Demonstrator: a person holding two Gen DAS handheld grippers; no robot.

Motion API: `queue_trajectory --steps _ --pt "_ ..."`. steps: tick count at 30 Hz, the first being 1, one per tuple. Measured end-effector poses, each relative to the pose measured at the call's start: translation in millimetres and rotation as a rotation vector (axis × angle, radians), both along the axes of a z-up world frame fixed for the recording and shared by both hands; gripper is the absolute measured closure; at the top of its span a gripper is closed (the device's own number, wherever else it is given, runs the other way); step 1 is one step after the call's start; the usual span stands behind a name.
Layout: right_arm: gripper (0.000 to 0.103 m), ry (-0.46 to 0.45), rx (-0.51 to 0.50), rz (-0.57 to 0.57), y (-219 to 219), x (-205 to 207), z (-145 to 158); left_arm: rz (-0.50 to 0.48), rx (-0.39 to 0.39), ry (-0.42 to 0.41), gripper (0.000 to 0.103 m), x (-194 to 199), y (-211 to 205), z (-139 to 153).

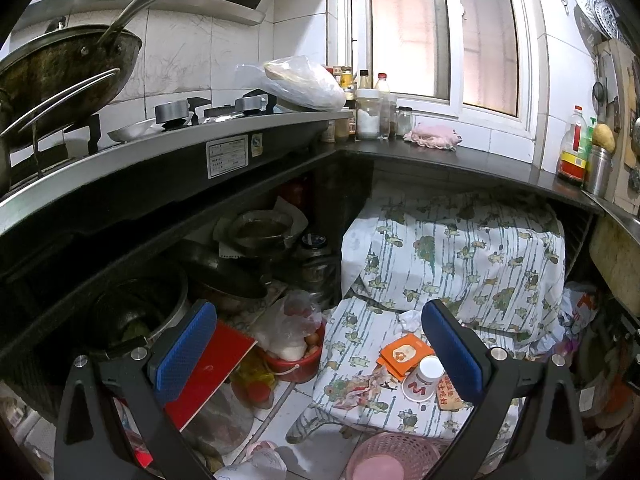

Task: Collect trash

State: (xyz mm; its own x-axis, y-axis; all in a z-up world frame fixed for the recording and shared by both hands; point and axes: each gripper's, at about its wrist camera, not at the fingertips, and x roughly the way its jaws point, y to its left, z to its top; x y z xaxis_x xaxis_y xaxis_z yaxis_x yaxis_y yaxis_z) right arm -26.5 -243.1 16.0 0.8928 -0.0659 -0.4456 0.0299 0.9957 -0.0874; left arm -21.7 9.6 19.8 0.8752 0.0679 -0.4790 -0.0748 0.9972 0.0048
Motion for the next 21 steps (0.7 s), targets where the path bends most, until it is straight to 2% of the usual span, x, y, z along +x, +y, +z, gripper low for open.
queue_trajectory --steps 21 --pt "0.0 -0.02 -0.013 0.039 14 -11 1 -0.003 0.011 -0.011 0.0 4 1 -2"
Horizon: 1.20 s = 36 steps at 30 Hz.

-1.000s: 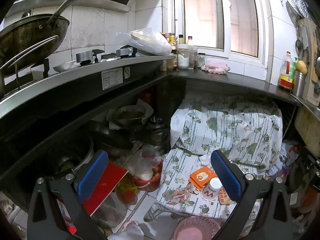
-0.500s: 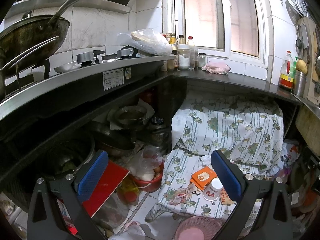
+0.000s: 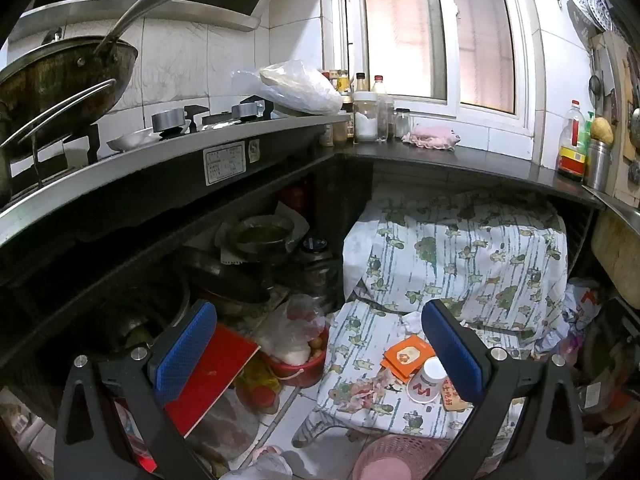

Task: Collect trash

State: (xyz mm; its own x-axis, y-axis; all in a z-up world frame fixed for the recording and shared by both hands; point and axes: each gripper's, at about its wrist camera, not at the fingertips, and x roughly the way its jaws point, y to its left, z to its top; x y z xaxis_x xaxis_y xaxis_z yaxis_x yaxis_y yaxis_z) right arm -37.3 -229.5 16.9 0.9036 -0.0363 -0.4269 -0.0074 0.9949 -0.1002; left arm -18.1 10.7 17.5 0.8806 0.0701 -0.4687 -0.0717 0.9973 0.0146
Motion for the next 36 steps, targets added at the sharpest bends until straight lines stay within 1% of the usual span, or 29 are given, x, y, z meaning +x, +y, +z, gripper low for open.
queue_trajectory --steps 3,11,17,23,26,36 --pt "0.0 -0.003 0.01 -0.004 -4 -1 4 -0.014 -0.017 0.007 0.0 2 1 -1" --pt "0.0 -0.007 0.031 -0.016 -7 1 10 -0.03 -0.034 0.023 0.0 6 5 -5" --pt "0.0 -0.002 0.047 -0.028 -11 3 10 -0.021 -0.028 0.021 0.0 5 2 -7" --pt "0.0 -0.003 0.041 -0.044 -14 4 11 -0.02 -0.027 0.02 0.0 6 2 -8" --pt "0.0 -0.006 0.056 -0.042 -16 4 12 -0.016 -0.03 0.019 0.0 5 2 -9" --pt "0.0 -0.007 0.055 -0.039 -15 3 11 -0.015 -0.032 0.017 0.0 5 7 -8"
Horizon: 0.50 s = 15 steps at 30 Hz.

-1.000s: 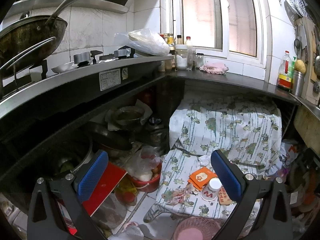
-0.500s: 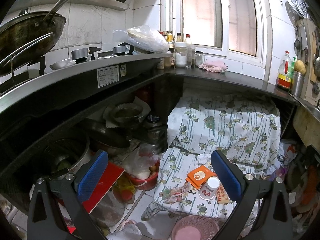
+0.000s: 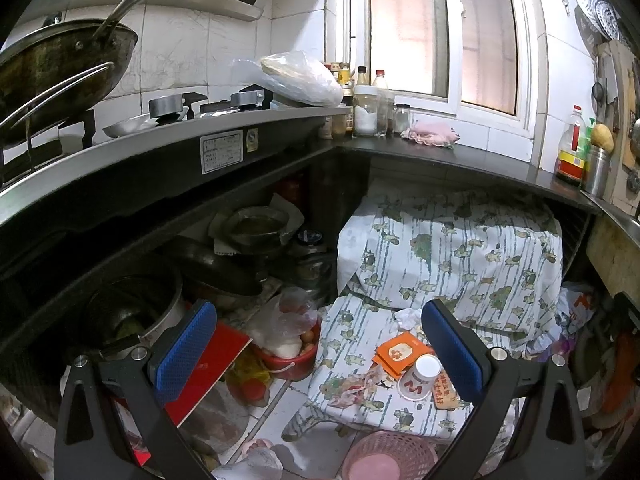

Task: Collect trash

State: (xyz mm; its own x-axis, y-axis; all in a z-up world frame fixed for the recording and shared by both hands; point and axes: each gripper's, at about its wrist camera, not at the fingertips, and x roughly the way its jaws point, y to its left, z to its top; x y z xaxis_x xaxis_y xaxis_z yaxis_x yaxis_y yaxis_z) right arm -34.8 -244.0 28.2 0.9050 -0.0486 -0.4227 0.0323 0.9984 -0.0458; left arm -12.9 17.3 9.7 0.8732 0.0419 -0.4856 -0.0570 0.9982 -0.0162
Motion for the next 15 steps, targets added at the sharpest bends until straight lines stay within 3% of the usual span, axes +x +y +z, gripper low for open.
queue_trajectory --steps 9,12,15 --pt "0.0 -0.017 0.021 -0.032 -5 3 -1 -0.002 0.017 -0.015 0.0 -3 -9 3" --pt "0.0 -0.025 0.032 -0.054 -9 10 -6 -0.016 0.037 -0.036 0.0 10 -18 -2" --pt "0.0 0.034 -0.023 -0.095 -10 31 -19 -0.037 0.018 0.009 0.0 36 -25 -15"
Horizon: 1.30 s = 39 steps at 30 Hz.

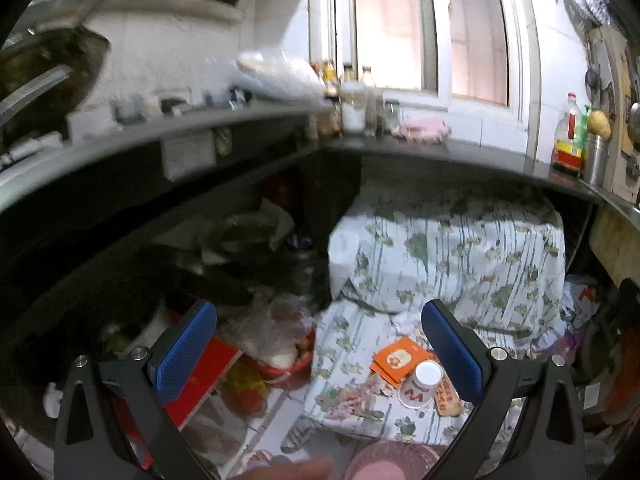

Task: Collect trash
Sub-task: 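Lower both tools toward the white cup and food wrappers on the stool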

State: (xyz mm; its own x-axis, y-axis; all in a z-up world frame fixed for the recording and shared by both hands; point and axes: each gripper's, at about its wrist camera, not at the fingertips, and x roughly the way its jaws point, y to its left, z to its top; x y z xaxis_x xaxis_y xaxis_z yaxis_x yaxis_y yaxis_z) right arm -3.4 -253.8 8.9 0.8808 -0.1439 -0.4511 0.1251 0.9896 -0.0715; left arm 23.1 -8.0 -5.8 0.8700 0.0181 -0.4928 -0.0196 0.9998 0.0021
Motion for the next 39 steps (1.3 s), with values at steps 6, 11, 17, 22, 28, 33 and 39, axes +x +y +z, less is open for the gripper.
queue_trajectory --steps 6,11,17,22,28,33,39 --pt "0.0 0.09 -0.003 -0.027 -7 38 -33 -0.003 -0.006 0.059 0.0 49 -12 -36" --pt "0.0 0.171 0.051 -0.112 -22 71 -69 0.011 -0.021 0.259 0.0 105 -18 -91" --pt "0.0 0.295 0.069 -0.118 -32 108 -122 -0.083 -0.116 0.562 0.012 159 -26 -188" --pt "0.0 0.338 0.039 -0.141 -41 129 -165 -0.016 -0.165 0.725 0.012 184 -21 -257" --pt "0.0 0.389 0.113 -0.076 -49 145 -207 -0.017 -0.098 0.706 0.014 190 -21 -271" --pt "0.022 0.403 0.209 -0.075 -57 147 -217 -0.08 -0.015 0.631 0.023 192 -36 -258" --pt "0.032 0.456 0.17 -0.05 -61 149 -233 -0.069 0.068 0.599 0.02 195 -35 -264"
